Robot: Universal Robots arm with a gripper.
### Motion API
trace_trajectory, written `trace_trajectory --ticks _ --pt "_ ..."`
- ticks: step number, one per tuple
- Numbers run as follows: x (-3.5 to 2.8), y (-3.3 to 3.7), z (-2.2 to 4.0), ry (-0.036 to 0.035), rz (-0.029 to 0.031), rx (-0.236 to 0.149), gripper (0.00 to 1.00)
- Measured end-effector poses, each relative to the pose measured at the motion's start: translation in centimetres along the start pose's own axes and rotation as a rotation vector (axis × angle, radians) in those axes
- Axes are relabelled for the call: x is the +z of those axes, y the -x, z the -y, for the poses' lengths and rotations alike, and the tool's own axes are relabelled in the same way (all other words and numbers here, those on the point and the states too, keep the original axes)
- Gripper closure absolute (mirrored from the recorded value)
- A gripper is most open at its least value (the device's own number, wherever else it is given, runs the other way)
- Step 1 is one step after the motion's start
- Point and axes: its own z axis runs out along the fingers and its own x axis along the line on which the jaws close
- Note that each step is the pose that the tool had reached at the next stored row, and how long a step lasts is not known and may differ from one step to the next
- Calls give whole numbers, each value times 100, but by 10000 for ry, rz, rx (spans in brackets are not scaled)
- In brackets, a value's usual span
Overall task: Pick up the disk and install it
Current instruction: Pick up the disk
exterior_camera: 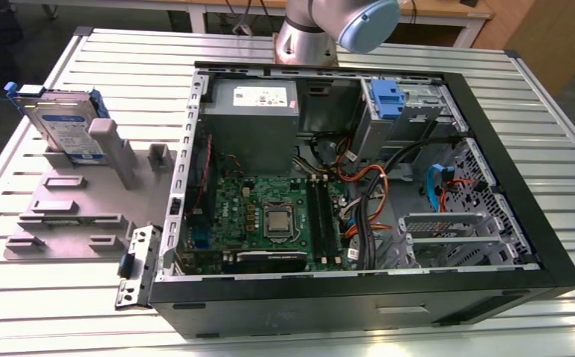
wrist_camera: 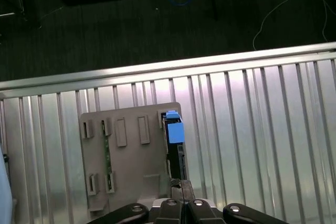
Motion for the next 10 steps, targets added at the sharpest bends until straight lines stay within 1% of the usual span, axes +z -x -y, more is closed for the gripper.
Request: trace_trajectory --ticks 10 --pt "181 -5 7 -6 1 0 89"
